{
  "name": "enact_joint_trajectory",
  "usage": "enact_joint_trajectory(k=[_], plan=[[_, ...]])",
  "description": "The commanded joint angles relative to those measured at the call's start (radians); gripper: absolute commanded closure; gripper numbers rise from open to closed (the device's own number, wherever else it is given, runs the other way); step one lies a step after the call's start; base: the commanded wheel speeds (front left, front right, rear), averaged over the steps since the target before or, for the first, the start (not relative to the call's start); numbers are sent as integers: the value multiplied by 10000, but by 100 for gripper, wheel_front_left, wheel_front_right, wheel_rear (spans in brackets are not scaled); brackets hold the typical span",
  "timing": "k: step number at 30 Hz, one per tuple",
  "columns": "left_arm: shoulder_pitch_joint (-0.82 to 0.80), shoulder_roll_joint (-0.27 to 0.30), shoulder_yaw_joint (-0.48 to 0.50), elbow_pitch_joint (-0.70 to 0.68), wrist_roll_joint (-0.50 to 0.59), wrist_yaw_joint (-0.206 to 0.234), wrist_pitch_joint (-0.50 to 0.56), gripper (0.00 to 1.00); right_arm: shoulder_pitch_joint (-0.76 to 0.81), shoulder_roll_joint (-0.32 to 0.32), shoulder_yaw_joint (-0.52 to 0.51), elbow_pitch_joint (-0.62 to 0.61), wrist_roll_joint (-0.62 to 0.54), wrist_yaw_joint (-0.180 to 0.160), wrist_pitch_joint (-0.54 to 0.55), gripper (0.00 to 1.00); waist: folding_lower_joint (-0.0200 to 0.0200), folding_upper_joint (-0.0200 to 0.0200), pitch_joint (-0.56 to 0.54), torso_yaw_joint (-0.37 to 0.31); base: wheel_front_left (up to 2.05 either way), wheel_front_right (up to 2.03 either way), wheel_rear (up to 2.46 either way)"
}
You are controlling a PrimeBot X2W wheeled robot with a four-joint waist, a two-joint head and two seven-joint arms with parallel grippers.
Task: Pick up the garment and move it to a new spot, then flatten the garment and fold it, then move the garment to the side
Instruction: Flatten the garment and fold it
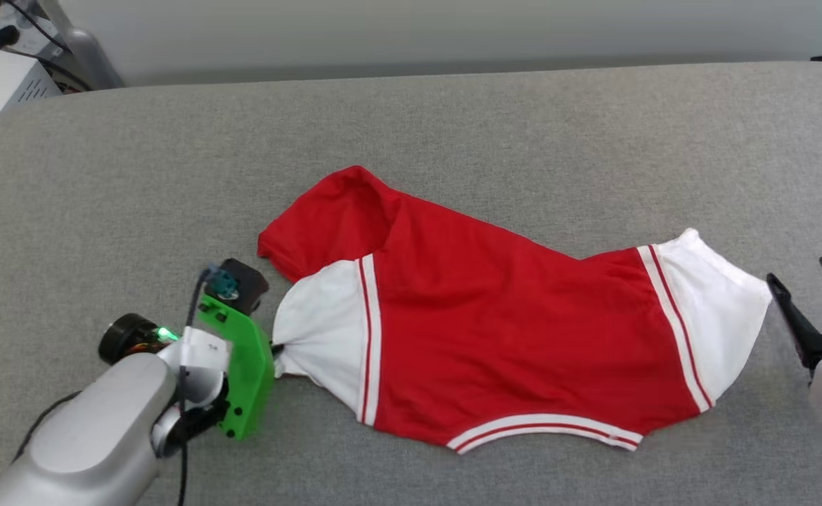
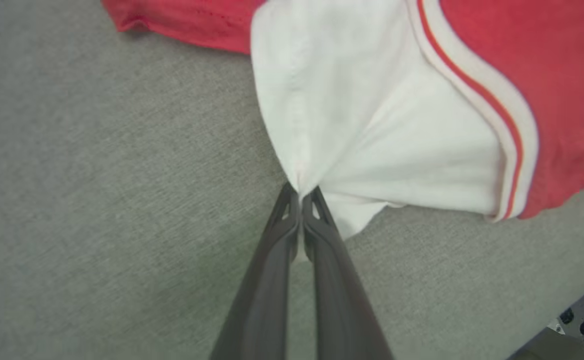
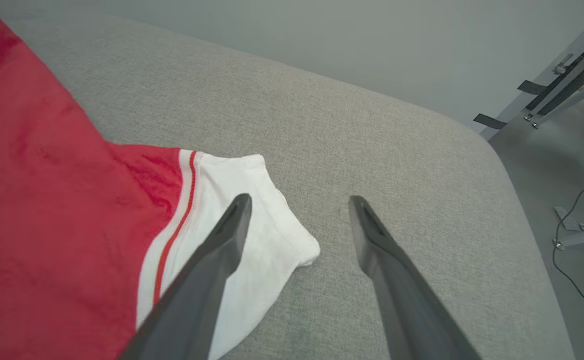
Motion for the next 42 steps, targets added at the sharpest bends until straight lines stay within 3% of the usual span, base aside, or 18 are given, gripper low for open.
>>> enact_joint_trajectory(k=[1, 7, 10, 18, 22, 26, 36, 37, 42], plan=[[176, 356, 189, -78, -85, 124, -150, 100, 26, -162, -124, -126, 81, -9, 100, 0, 0, -1, -316, 252, 0, 0, 0], [522, 1290, 836, -965, -292, 620, -522, 100, -72, -875, -359, -729, 219, -9, 902, 0, 0, -1, -425, 488, 0, 0, 0], [624, 1549, 1059, -1476, -337, 898, -625, 100, -234, -1314, -17, -958, 596, -9, 1817, 0, 0, -1, -334, 609, 0, 0, 0], [614, 1570, 1123, -2395, -130, 1424, -683, 100, -696, -1948, 1646, -1450, 2668, -9, 5554, 0, 0, -1, 62, 793, 0, 0, 0], [517, 1413, 1027, -2573, 31, 1530, -723, 100, -947, -1866, 2254, -1324, 3223, -9, 6483, 0, 0, -1, 326, 862, 0, 0, 0], [424, 1287, 985, -2573, 143, 1588, -832, 100, -1219, -1497, 2896, -779, 3327, -9, 6572, 0, 0, -1, 580, 880, 0, 0, 0], [543, 1026, 821, -2228, 257, 1593, -1205, 100, -1327, -722, 4594, 1185, 3474, -9, 5544, 0, 0, -1, 668, 923, 0, 0, 0], [589, 1020, 807, -2193, 246, 1587, -1239, 100, -1379, -719, 4681, 1229, 3550, -9, 5312, 100, 0, -1, 597, 894, 0, 0, 0], [772, 1034, 885, -2248, 187, 1618, -1558, 100, -1698, -938, 4841, 1139, 3720, -9, 4113, 100, 0, -1, 53, 739, 0, 0, 0]])
